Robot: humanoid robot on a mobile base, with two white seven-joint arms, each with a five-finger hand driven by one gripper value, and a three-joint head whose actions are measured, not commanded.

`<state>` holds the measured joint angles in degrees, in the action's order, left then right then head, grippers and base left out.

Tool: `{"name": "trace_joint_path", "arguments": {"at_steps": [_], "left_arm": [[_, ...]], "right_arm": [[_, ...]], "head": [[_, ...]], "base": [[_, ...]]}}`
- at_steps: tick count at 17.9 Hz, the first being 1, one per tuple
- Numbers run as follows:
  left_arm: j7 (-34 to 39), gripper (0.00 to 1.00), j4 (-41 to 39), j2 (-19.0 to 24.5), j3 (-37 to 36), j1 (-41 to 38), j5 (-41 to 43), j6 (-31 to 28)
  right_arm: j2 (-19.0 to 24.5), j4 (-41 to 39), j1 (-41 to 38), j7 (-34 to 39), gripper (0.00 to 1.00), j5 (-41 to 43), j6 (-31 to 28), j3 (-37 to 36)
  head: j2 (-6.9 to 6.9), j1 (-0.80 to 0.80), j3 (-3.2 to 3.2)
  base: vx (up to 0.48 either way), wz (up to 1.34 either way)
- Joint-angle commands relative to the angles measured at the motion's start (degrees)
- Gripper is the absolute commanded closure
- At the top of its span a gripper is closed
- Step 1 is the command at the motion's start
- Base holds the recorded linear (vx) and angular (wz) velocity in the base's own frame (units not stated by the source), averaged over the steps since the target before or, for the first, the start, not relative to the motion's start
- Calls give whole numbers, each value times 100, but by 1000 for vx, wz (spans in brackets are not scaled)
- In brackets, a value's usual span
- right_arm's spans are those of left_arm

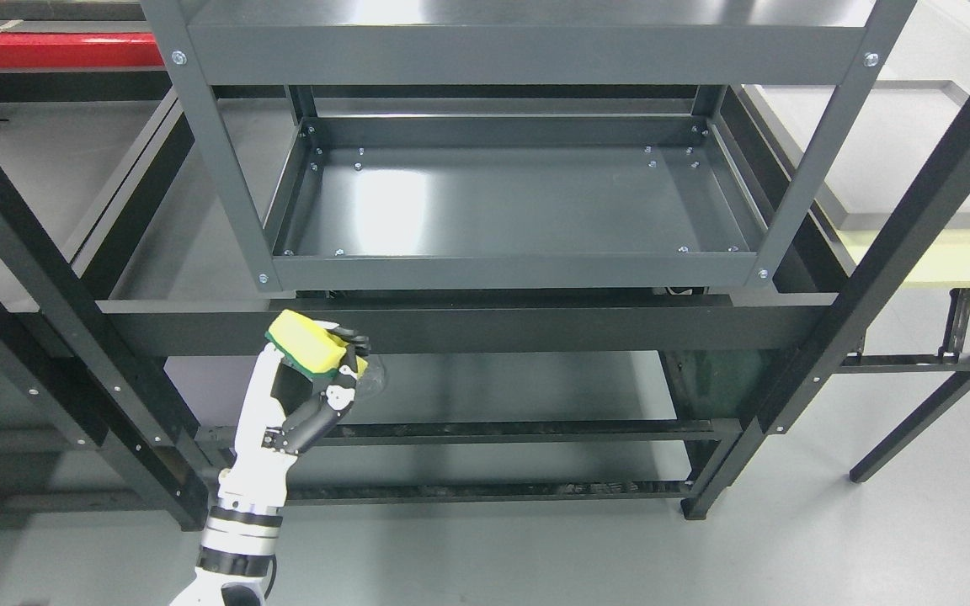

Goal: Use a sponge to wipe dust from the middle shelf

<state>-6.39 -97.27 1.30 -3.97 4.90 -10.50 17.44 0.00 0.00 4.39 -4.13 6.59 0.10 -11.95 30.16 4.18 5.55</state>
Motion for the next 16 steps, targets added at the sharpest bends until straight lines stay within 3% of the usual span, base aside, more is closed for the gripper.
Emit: {"name": "trace_joint_path", "arguments": {"at_steps": [1, 16], "left_arm": [[-37, 98, -451, -30, 1090, -15, 4, -249], [-37, 97, -442, -30, 1127, -68, 127, -478]], "right_arm": [[-100, -100, 0, 0, 0, 0, -414, 0], [-100, -100, 0, 0, 0, 0, -414, 0]], "head": [[0, 0, 0], [0, 0, 0]], "base": [[0, 0], [0, 0]]}}
